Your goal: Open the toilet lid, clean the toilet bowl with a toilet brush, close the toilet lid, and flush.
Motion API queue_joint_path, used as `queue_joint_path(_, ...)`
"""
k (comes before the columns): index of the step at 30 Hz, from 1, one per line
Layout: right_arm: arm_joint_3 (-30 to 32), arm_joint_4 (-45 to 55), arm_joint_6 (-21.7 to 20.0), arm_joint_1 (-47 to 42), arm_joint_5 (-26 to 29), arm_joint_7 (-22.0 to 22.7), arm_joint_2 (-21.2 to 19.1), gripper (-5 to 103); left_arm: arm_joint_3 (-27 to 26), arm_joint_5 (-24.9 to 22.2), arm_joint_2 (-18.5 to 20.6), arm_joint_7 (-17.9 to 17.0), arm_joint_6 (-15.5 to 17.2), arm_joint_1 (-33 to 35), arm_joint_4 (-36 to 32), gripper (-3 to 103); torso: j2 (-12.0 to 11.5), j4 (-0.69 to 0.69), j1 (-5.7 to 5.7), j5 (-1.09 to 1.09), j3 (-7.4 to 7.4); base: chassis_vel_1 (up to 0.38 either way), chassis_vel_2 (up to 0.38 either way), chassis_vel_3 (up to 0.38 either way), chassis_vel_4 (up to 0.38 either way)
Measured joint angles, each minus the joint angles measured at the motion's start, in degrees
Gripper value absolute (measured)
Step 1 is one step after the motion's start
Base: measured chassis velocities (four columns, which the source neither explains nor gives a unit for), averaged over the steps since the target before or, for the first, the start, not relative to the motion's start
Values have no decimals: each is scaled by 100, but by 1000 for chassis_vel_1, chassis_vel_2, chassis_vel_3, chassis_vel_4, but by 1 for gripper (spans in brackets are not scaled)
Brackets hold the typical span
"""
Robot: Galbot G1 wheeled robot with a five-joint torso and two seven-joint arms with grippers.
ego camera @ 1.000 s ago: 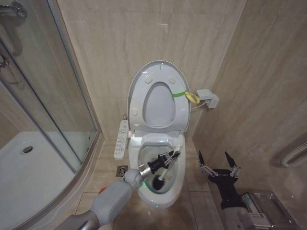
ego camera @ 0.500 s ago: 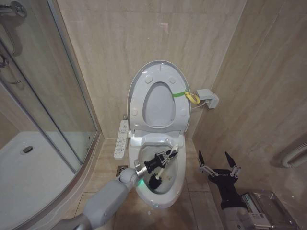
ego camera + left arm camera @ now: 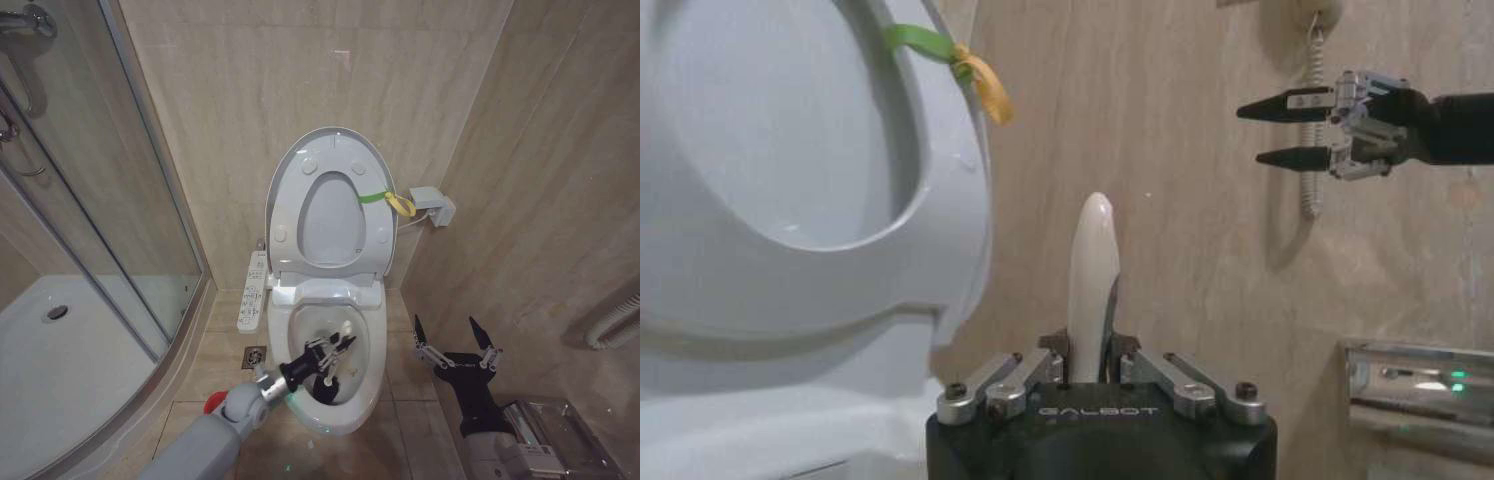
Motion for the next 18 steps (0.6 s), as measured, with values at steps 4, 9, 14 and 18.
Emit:
queue_joint_path(4, 0, 0, 0, 0, 0, 0, 0, 100, -208, 18, 223, -15, 73, 97, -138, 18, -1, 1, 0, 1, 1, 0, 0, 0, 0)
queue_joint_path(9, 0, 0, 0, 0, 0, 0, 0, 100, -436, 63, 437, -11, 129, 170, -269, 18, -1, -1, 1, 1, 2, 0, 0, 0, 0)
queue_joint_path(14, 0, 0, 0, 0, 0, 0, 0, 100, -509, 45, 476, -12, 125, 148, -233, 18, -1, 1, 1, 1, 2, 0, 0, 0, 0)
queue_joint_path(18, 0, 0, 0, 0, 0, 0, 0, 100, -529, 24, 225, -3, 116, -95, -66, 18, -1, 0, 1, 1, 2, 0, 0, 0, 0)
